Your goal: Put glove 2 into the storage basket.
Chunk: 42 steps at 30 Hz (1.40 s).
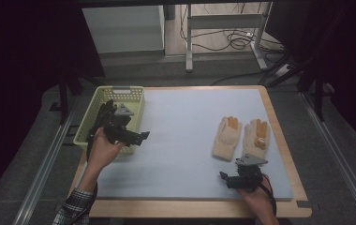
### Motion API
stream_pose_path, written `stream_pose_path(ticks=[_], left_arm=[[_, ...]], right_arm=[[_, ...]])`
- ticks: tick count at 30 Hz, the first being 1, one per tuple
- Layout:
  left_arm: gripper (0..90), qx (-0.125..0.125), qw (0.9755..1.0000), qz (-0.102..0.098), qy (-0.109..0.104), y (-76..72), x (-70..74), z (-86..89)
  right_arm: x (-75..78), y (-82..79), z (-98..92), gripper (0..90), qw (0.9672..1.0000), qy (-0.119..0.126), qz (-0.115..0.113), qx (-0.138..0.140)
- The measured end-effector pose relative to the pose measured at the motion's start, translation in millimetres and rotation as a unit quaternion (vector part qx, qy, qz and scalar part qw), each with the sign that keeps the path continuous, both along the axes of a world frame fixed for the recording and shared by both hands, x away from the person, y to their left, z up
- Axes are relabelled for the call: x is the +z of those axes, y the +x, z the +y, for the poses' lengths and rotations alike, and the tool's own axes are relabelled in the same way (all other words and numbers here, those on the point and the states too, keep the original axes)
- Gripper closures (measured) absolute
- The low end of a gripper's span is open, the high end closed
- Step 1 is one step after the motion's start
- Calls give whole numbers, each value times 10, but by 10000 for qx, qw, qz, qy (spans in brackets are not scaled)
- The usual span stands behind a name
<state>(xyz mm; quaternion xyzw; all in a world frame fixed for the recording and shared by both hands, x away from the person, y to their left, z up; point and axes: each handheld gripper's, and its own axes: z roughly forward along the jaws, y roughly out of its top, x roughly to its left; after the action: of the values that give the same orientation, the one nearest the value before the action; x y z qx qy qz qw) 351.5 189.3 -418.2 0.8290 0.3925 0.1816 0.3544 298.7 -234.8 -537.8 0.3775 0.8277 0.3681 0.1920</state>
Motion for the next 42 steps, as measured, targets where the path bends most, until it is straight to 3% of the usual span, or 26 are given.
stream_pose_path(ticks=[6, 12, 16, 23, 29, 35, 42], left_arm=[[0, -346, 9992, 16, -200, -98, -88, -215], [11, -622, 9968, 71, -493, -227, -240, -385], [24, -755, 9958, 71, -518, -328, -374, -474], [25, -690, 9962, 192, -490, -445, -680, -523], [25, -482, 9975, 307, -411, -514, -984, -505], [16, -284, 9986, 430, -89, -565, -1275, -474], [4, -206, 9989, 414, -55, -585, -1315, -476]], right_arm=[[2, 0, -1, 149, 10000, -12, 2, 3], [3, -3, 0, 149, 10000, -11, 16, -9], [3, -2, 0, 149, 10000, -12, 11, -7], [3, -2, 0, 149, 10000, -15, 13, -6], [3, -1, 0, 149, 10000, -6, 17, -5], [4, -1, 0, 149, 10000, -8, 21, -6], [6, -3, 1, 150, 10000, -17, 13, 1]])
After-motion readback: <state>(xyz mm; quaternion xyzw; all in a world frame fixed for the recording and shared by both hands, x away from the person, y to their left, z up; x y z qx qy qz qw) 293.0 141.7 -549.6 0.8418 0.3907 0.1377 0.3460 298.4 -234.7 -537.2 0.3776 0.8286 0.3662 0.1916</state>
